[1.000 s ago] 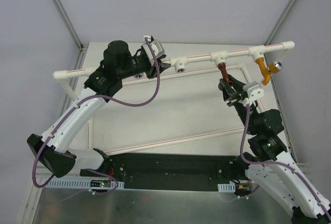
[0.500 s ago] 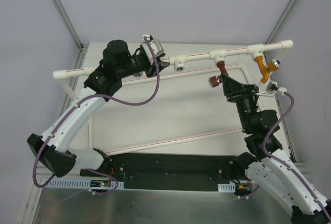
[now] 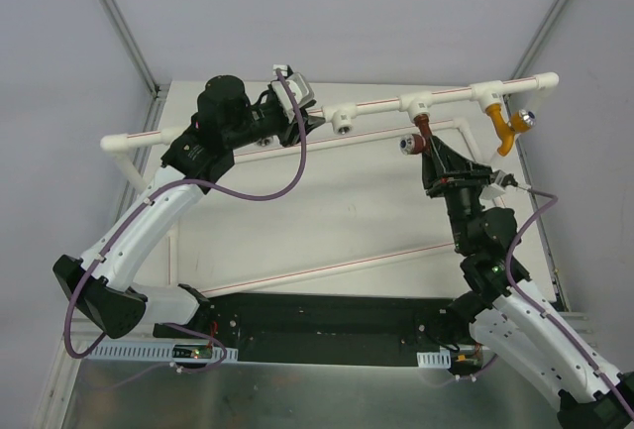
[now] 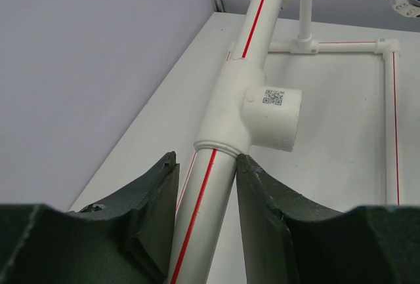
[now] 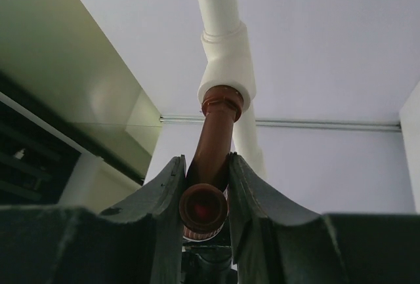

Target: Install the water faucets

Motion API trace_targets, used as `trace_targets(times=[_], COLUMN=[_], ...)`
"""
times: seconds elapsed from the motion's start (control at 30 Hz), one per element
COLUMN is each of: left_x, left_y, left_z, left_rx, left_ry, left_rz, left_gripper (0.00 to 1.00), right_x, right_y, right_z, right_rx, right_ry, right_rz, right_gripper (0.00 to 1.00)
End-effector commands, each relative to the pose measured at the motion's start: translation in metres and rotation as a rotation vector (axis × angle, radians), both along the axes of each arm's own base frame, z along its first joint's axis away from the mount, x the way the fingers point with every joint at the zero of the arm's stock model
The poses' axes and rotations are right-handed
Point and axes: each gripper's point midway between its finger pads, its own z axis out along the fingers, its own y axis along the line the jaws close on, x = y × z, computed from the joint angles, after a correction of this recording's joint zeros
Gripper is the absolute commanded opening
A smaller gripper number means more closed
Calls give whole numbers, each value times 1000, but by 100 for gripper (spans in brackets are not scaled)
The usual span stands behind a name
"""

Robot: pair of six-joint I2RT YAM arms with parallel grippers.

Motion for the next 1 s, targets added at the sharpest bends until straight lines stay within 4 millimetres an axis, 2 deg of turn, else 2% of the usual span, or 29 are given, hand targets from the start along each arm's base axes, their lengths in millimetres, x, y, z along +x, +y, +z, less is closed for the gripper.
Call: trace_targets(times=[0.0,0.2,0.27,0.3,0.4,0.5,0.53,0.63,0.73,0.87,0.97], left_x=[-58,-57,-58,-57,-57,-57,-56,-56,-56,-56,-55], left_y=[38,41,41,42,42,41,41,43,43,43,43], left_z=[-170,-167,-166,-166,-168,-170,-169,-171,-171,-171,-171], left_rx=[350,351,351,352,355,358,359,364,366,365,366], left_ry=[644,628,625,621,626,633,629,629,627,628,626], left_rz=[78,88,90,90,92,91,94,99,104,101,102], left_gripper=[4,4,4,4,4,4,4,4,4,4,4], right_x=[-7,-9,-13,-15,-19,-25,-27,-33,-44,-61,-76], right_y=[19,12,8,6,0,-7,-7,-12,-19,-30,-40], right_z=[-9,-5,-1,0,-1,-4,-7,-17,-21,-47,-52], right_rx=[220,452,491,503,511,503,495,455,351,88,-198], right_ry=[99,134,109,98,78,62,65,89,101,193,173], right_rz=[166,218,230,232,220,206,205,187,153,86,37], right_gripper=[0,0,7,16,53,74,77,84,86,86,86])
